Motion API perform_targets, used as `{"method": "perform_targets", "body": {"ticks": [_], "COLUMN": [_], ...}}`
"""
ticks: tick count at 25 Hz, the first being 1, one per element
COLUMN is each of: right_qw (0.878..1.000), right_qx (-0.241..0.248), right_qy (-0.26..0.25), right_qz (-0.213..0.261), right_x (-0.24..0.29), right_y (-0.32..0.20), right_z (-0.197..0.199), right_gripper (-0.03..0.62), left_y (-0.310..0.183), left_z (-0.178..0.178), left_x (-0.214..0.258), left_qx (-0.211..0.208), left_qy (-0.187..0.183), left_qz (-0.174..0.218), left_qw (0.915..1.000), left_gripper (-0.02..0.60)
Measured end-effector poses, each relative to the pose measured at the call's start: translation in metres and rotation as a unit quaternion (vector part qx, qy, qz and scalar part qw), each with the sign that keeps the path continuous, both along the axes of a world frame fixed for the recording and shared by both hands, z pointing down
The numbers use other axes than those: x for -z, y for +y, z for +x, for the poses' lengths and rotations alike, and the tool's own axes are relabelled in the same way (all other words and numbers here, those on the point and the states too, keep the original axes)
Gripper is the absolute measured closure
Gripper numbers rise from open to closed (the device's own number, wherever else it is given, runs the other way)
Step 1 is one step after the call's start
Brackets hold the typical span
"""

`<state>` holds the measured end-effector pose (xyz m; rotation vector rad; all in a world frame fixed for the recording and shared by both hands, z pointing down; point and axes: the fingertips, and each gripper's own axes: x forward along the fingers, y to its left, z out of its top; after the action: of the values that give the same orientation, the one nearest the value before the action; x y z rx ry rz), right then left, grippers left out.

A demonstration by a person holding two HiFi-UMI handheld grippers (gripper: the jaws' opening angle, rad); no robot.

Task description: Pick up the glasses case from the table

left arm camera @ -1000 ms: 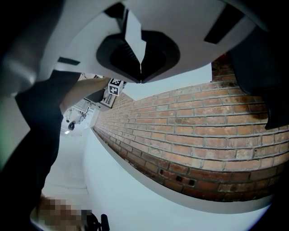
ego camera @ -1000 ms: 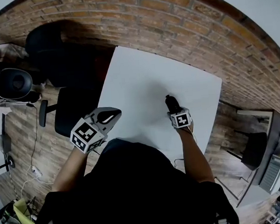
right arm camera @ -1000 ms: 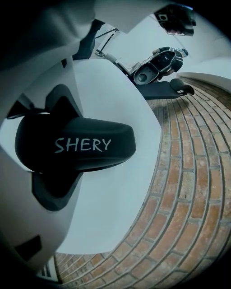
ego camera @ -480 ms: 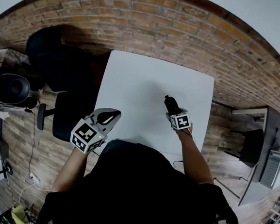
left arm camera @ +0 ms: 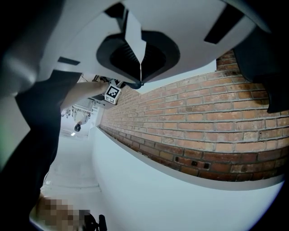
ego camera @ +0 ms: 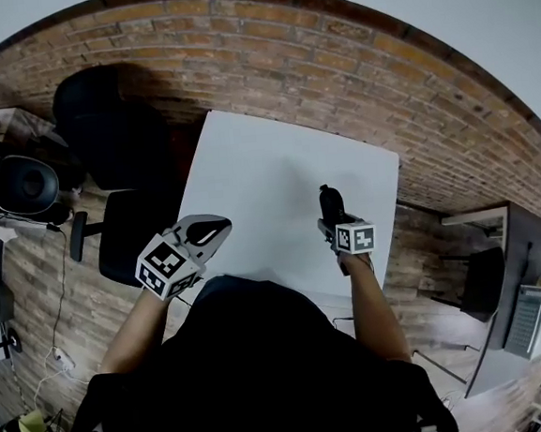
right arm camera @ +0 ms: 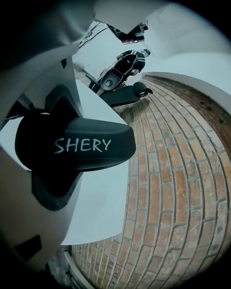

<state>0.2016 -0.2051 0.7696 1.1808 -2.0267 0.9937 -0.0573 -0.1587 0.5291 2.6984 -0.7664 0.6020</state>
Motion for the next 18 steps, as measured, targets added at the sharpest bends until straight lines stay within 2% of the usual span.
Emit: {"method": "perform_targets", "body": {"ticks": [18], "right_qw": [0.995], "right_qx": [-0.016], "right_qy": [-0.065], "right_qz": [0.08], "right_x": [0.102], "right_y": [0.025], "right_z": [0.02], "right_gripper": [0.26], "left_y": [0.034], "left_z": [0.033], "left_x": [0.025], "left_qx": [-0.027], "left_qy": [0.01], "left_qz": [0.034], "left_qw": [0.999], "left_gripper": [0.569]}}
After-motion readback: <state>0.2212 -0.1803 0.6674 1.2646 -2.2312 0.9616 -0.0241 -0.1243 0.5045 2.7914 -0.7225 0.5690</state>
